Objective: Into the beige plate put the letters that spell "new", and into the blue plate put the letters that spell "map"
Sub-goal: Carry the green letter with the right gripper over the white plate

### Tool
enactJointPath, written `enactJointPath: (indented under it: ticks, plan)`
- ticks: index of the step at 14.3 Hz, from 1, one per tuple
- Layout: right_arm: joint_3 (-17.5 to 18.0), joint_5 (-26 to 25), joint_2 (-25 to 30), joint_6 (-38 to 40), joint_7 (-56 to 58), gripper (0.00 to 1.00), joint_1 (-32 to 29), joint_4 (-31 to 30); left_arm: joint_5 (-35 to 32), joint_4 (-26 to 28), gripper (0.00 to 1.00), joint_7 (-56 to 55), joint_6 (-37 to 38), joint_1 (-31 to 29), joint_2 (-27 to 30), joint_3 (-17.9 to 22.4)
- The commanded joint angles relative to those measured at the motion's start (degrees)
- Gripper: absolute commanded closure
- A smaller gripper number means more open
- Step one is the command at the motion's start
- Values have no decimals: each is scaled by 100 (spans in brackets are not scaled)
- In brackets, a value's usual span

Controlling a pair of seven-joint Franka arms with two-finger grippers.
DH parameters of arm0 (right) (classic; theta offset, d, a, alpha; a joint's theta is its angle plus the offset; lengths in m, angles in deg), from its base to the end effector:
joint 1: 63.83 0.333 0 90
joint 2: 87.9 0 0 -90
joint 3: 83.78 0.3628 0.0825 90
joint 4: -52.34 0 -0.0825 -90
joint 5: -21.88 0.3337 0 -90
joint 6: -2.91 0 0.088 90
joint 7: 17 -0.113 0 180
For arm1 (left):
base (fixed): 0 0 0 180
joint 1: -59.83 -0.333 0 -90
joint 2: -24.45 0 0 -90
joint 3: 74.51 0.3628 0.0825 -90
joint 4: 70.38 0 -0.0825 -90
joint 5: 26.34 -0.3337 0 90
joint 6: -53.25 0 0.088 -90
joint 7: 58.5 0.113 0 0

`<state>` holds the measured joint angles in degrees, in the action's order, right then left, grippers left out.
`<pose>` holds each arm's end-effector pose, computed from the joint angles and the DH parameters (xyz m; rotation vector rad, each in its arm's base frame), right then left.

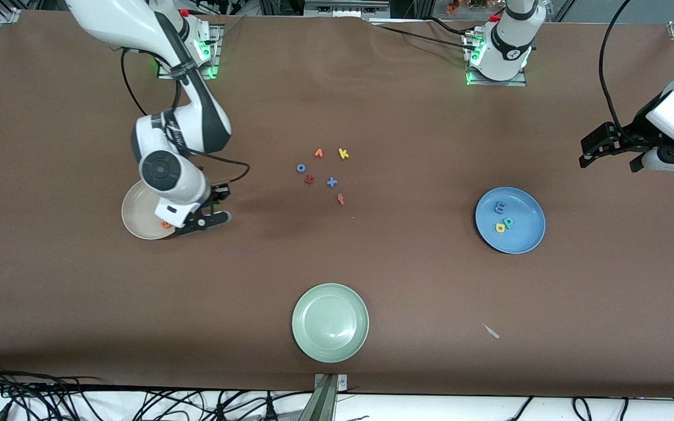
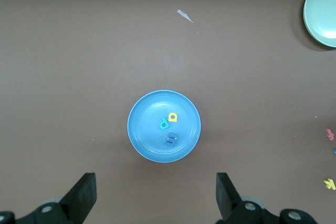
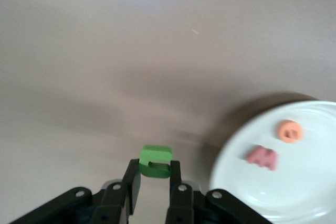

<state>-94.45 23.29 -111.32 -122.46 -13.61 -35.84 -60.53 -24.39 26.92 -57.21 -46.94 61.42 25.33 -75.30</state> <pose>0.5464 0.1799 0.3249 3.0045 0.5368 -0.2678 0.5124 -0.0246 0.6348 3.1045 -0.0918 0.1017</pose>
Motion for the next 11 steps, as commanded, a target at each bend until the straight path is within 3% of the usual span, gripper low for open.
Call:
enactJointPath:
  ticks: [1, 6, 7, 8, 9, 10, 11]
  plan:
    - [-382, 70, 461, -287, 845, 84, 23, -779, -125, 113, 0, 99, -27, -343, 123, -421]
    - [-1121, 61, 278, -278, 1867, 84, 23, -895, -117, 87, 0, 125, 149, -300, 131, -369]
    - [-1183, 61, 233, -278, 1920, 83, 6, -877, -125, 95, 0, 117, 149, -291, 149, -360]
    - [-1201, 61, 207, -252, 1921, 75, -12, -860, -125, 104, 0, 125, 149, -274, 167, -360]
    - [-1201, 70, 215, -225, 1894, 22, -12, -851, -125, 130, 0, 125, 149, -134, 201, -212]
    - [-1201, 61, 259, -164, 1885, 0, -12, -798, -134, 148, 0, 143, 167, -20, 228, -54]
    - [-1201, 61, 276, 28, 1824, 0, 5, -633, -125, 131, 0, 152, 280, -36, 220, -53]
